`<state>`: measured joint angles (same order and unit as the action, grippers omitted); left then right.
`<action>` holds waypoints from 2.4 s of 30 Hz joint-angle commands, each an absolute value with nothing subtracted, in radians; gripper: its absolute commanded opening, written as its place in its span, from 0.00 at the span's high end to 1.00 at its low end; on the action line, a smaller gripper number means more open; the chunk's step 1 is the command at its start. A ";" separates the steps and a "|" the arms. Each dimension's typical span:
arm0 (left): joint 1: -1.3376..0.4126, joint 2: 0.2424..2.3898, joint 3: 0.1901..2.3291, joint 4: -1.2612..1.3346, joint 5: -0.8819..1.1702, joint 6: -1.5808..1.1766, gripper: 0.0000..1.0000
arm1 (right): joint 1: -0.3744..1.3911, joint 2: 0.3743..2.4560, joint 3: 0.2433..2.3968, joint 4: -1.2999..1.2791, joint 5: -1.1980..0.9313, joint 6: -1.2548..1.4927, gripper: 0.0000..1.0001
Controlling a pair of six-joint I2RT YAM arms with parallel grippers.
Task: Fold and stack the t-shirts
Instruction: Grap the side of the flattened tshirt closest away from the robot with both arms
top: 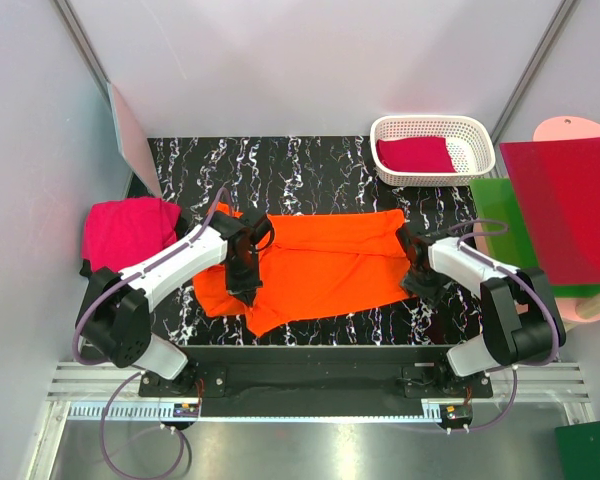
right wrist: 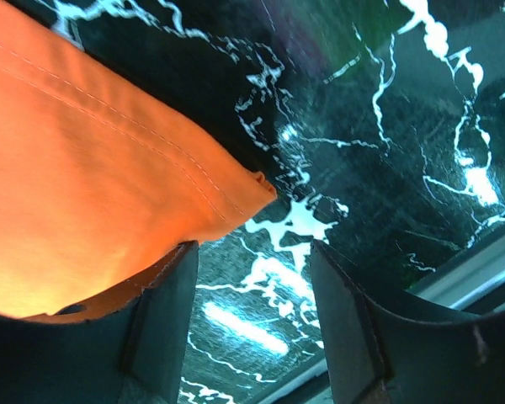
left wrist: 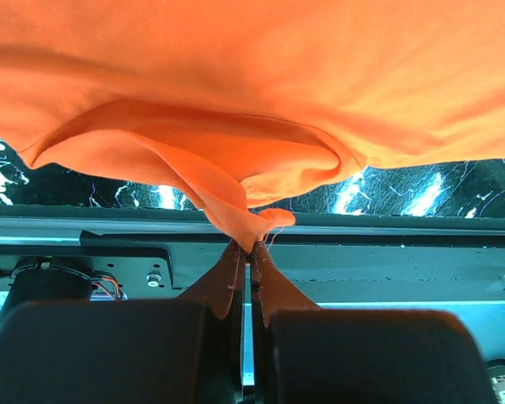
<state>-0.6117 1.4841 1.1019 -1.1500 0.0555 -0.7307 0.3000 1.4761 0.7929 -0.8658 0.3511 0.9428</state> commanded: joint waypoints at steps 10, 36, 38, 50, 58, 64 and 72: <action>-0.611 1.466 1.097 -1.160 0.048 -0.706 1.00 | 0.296 1.480 0.830 -0.836 0.391 0.946 0.37; -0.611 1.502 1.092 -1.138 0.051 -0.692 1.00 | 0.296 1.502 0.861 -0.877 0.365 0.937 0.36; -0.611 1.503 1.098 -1.141 0.052 -0.693 1.00 | 0.296 1.532 0.861 -0.858 0.367 0.936 0.36; -0.611 1.494 1.111 -1.158 0.046 -0.707 1.00 | 0.296 1.718 0.943 -0.795 0.377 0.922 1.00; -0.609 1.483 1.104 -1.166 0.029 -0.712 1.00 | 0.296 1.653 0.939 -0.801 0.339 0.893 1.00; -0.607 1.491 1.150 -1.172 0.014 -0.716 1.00 | 0.296 1.484 0.936 -0.854 0.321 0.873 1.00; -0.566 1.471 1.293 -1.209 -0.083 -0.759 1.00 | 0.296 1.387 1.000 -0.876 0.377 0.807 1.00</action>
